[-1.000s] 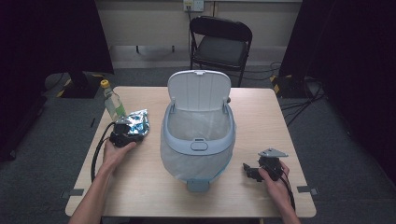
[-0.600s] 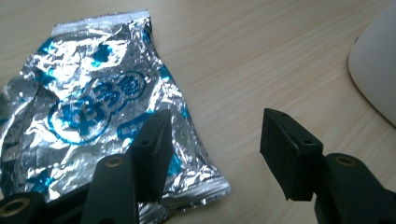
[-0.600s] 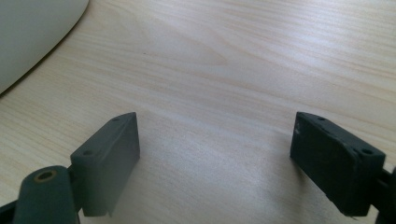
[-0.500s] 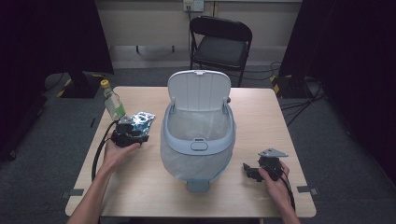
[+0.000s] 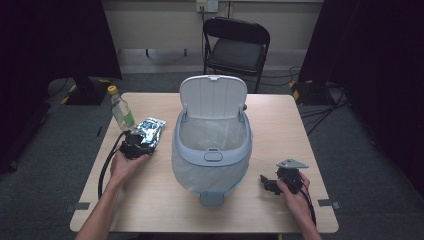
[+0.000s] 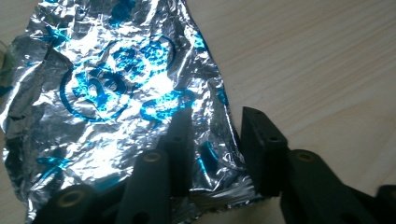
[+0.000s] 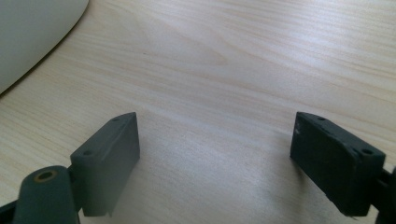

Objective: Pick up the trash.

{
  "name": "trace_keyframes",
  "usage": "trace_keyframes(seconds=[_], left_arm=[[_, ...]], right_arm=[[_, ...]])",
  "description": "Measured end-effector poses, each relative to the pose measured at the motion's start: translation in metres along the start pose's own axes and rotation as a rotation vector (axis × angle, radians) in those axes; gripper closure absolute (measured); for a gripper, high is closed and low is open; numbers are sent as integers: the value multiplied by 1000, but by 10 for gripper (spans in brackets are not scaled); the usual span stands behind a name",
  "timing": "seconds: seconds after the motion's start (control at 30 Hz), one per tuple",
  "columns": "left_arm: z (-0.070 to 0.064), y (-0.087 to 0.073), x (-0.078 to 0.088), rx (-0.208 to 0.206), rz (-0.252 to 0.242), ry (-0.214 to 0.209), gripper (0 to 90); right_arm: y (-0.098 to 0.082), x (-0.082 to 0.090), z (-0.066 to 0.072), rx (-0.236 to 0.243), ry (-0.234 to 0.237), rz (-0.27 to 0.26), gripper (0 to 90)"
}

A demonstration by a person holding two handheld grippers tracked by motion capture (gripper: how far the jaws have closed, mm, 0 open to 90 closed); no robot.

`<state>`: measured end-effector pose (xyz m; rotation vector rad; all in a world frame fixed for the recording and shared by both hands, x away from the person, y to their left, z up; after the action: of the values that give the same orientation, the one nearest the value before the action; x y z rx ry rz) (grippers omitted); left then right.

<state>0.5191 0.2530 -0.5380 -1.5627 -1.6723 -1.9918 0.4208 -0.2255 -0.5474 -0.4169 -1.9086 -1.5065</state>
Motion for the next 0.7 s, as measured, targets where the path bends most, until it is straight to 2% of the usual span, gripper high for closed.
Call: trace_keyframes(seconds=[0.1, 0.17, 0.27, 0.37, 0.43, 0.53, 0.63, 0.7], left_arm=[[2, 0, 1, 10, -6, -5, 748], [3, -1, 1, 24, -18, -7, 822], [3, -1, 0, 52, -32, -20, 859], [4, -2, 1, 64, -39, -24, 880], [2, -3, 1, 69, -38, -41, 890], [-3, -6, 3, 57, -37, -44, 895], [-6, -8, 3, 65, -65, -57, 897], [-6, -8, 4, 63, -59, -61, 898]], right_arm=[[0, 0, 0, 0, 0, 0, 146], [0, 0, 0, 0, 0, 0, 146], [0, 0, 0, 0, 0, 0, 146], [0, 0, 0, 0, 0, 0, 146], [0, 0, 0, 0, 0, 0, 146], [0, 0, 0, 0, 0, 0, 146], [0, 0, 0, 0, 0, 0, 146], [0, 0, 0, 0, 0, 0, 146]])
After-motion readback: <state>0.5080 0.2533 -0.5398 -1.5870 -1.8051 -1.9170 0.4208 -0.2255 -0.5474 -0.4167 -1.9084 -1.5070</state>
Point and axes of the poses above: each handheld gripper's, and its own axes: x roughly backward along the jaws, y roughly out of its top, z roughly to its left, the point moved 7 cm from there along -x, roughly forward along the jaws, and after that the axes turned 9 degrees about -y, right-handed, at the moved point
